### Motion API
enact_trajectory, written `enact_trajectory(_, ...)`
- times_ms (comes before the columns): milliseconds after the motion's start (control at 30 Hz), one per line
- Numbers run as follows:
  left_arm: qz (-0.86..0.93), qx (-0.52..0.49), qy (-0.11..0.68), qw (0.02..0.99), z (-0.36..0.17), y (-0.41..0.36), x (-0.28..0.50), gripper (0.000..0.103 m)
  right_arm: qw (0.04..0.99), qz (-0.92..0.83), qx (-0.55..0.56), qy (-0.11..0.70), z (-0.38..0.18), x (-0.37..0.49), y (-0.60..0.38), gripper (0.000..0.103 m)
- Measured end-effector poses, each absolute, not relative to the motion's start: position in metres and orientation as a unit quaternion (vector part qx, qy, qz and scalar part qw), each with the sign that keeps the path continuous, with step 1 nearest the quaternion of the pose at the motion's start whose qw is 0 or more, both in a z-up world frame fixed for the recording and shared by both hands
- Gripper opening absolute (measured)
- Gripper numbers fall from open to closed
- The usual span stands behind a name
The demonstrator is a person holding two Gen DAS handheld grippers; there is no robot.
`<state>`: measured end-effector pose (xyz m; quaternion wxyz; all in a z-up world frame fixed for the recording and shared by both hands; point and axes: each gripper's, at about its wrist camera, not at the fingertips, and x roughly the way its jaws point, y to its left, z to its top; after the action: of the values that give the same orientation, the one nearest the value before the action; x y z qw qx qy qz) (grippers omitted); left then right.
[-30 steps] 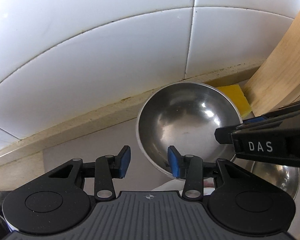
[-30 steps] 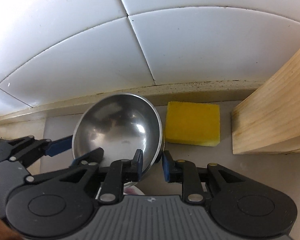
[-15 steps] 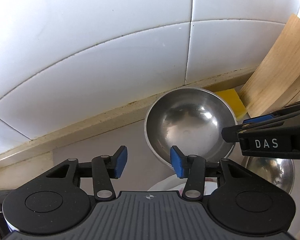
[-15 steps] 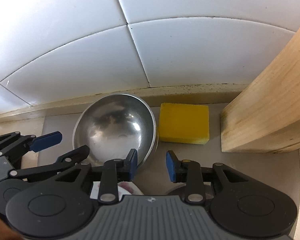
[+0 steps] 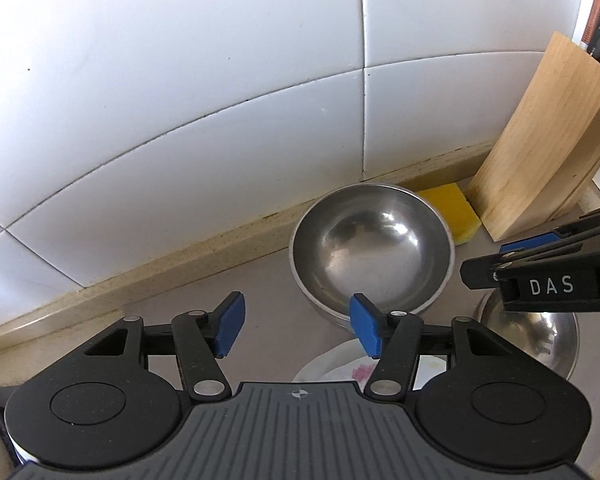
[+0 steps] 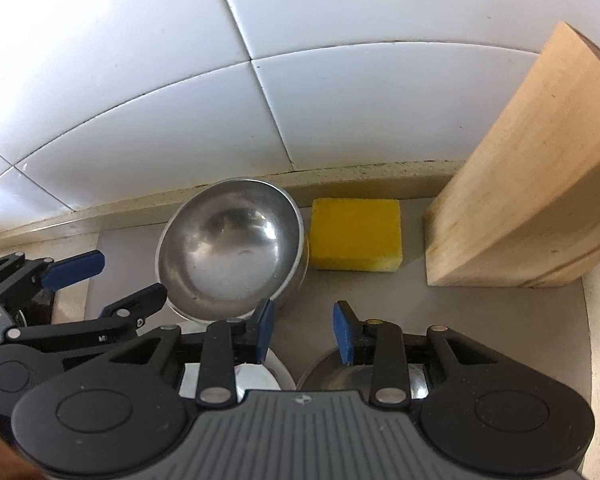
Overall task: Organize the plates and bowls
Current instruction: 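Move both grippers to the steel bowl in front of the knife block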
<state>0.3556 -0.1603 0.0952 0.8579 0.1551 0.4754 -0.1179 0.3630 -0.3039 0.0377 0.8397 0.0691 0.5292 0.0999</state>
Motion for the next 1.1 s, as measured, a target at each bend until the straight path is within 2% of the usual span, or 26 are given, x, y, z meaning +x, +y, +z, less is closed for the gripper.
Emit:
enact_trajectory(400,-0.138,0.168,0.471,0.855,0.100,-0.179,0.334,0.059,0.845,0.089,0.081,0.522,0.047,0.335,-0.327,0.014)
enact_trajectory(533,-0.155,0.169,0.472,0.851,0.100,-0.191,0.326,0.065,0.845,0.080,0.089,0.522,0.046,0.321,-0.339,0.015)
enact_trajectory(667,-0.177,0.178,0.474,0.844,0.097,-0.208,0.317,0.066,0.843,0.068,0.099,0.525,0.040,0.309,-0.356,0.020)
enact_trajectory(1100,-0.225,0.201,0.493,0.816,0.066,-0.252,0.306,0.071,0.830,0.016,0.135,0.541,0.018,0.278,-0.404,0.022)
